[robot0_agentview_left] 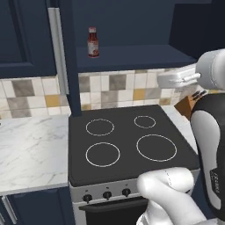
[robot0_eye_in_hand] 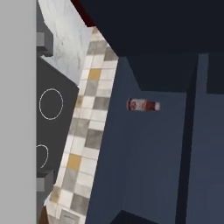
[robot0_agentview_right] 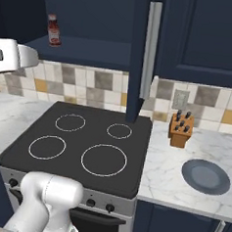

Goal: Move the hot dog bun to the plate on the dining table and place the condiment next to that plate. Then navigate to the fridge and take the sausage and place it on the plate as well.

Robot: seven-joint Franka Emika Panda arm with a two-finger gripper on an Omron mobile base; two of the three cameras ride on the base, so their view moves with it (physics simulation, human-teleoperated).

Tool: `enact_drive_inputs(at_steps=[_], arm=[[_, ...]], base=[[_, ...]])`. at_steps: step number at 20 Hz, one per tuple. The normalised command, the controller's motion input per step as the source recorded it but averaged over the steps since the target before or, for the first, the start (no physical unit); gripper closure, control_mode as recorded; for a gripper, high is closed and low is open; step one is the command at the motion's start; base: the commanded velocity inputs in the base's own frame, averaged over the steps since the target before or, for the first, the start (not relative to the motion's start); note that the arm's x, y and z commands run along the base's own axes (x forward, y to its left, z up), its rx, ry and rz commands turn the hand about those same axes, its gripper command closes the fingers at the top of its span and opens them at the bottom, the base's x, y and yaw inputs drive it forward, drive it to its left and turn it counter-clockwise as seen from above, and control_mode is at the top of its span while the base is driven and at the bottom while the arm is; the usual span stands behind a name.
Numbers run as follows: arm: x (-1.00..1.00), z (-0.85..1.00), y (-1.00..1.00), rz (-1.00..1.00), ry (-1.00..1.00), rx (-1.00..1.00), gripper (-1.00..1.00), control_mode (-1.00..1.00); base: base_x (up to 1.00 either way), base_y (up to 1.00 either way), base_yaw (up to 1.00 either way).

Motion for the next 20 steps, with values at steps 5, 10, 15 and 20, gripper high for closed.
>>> enact_drive_inputs(at_steps=[5,10,15,20], arm=[[0.05,0.52,0.0,-0.05,-0.04,-0.05,-1.0,-1.0],[0.19,0.13,0.0,0.0,-0.14,-0.01,-1.0,-1.0],[0.49,-0.02,0.0,0.02,-0.19,0.0,-1.0,-1.0],[0.38,-0.1,0.0,0.0,-0.11,0.03,-1.0,-1.0]], base=[[0.0,0.0,0.0],[0.0,0.0,0.0],[0.0,0.0,0.0],[0.0,0.0,0.0]])
